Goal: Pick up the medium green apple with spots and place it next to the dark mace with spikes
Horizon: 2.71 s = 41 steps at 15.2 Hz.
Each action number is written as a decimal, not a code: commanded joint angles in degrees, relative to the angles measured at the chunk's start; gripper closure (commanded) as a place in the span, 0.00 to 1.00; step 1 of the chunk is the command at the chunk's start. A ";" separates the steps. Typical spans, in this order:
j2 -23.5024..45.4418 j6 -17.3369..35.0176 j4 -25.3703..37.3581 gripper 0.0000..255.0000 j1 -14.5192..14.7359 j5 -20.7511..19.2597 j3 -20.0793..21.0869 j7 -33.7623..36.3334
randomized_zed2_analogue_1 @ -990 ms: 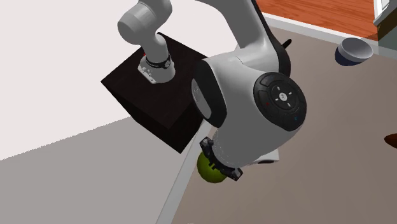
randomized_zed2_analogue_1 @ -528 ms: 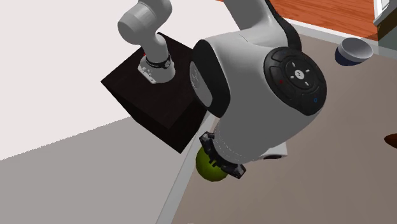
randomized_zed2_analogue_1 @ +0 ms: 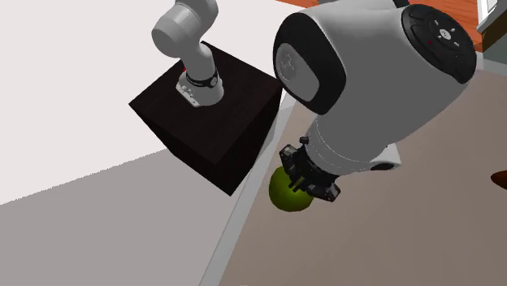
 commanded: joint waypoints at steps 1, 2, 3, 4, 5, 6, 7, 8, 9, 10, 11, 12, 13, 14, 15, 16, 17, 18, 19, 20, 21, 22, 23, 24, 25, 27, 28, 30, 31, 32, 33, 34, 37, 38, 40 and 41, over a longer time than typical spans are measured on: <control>-0.63 -0.16 -0.79 1.00 1.74 -0.39 1.22 3.12; -0.86 -0.37 -0.96 1.00 2.52 -0.50 1.79 4.49; -1.03 -0.59 -1.07 1.00 3.30 -0.58 2.36 5.84; -1.14 -0.83 -1.11 1.00 4.04 -0.63 2.95 7.17; -1.19 -1.07 -1.09 1.00 4.79 -0.64 3.53 8.48; -1.18 -1.33 -1.00 1.00 5.51 -0.62 4.13 9.77; -1.11 -1.59 -0.84 1.00 6.23 -0.57 4.72 11.03; -0.99 -1.87 -0.61 1.00 6.93 -0.49 5.31 12.28; -0.81 -2.16 -0.32 1.00 7.63 -0.38 5.89 13.50; -0.57 -2.46 0.04 1.00 8.32 -0.26 6.46 14.71; -0.28 -2.77 0.47 1.00 9.01 -0.11 7.02 15.89; 0.07 -3.09 0.97 1.00 9.69 0.06 7.58 17.06; 0.47 -3.43 1.54 1.00 10.34 0.24 8.14 18.20; 0.92 -3.78 2.17 1.00 11.00 0.44 8.68 19.33; 1.43 -4.14 2.88 1.00 11.65 0.66 9.22 20.44; 1.99 -4.52 3.66 1.00 12.29 0.88 9.75 21.53; 2.60 -4.92 4.51 1.00 12.92 1.11 10.27 22.60; 3.26 -5.34 5.43 1.00 13.53 1.36 10.79 23.65; 3.98 -5.77 6.43 1.00 14.15 1.61 11.28 24.69; 4.75 -6.23 7.51 1.00 14.75 1.86 11.77 25.71; 5.57 -6.71 8.67 1.00 15.34 2.13 12.25 26.71; 6.44 -7.21 9.91 1.00 15.91 2.39 12.72 27.70; 7.36 -7.75 11.23 1.00 16.48 2.66 13.19 28.67; 8.35 -8.31 12.65 1.00 17.03 2.93 13.64 29.62; 9.38 -8.90 14.15 1.00 17.58 3.20 14.07 30.56; 11.63 -10.19 17.46 1.00 18.62 3.74 14.92 32.40; 12.85 -10.90 19.28 1.00 19.12 4.01 15.33 33.29; 15.50 -12.47 23.28 1.00 20.09 4.56 16.09 35.04; 16.94 -13.33 25.49 1.00 20.55 4.83 16.46 35.89; 18.47 -14.27 27.85 1.00 20.99 5.10 16.82 36.74; 20.09 -15.28 30.40 1.00 21.41 5.37 17.17 37.56; 21.83 -16.38 33.15 1.00 21.81 5.65 17.51 38.38; 28.36 -20.71 43.78 1.00 22.87 6.55 18.52 40.90; 28.20 -19.84 42.74 1.00 22.94 6.53 18.52 40.95; 27.95 -18.14 40.79 1.00 23.07 6.50 18.53 41.04; 27.86 -17.31 39.87 1.00 23.12 6.49 18.54 41.09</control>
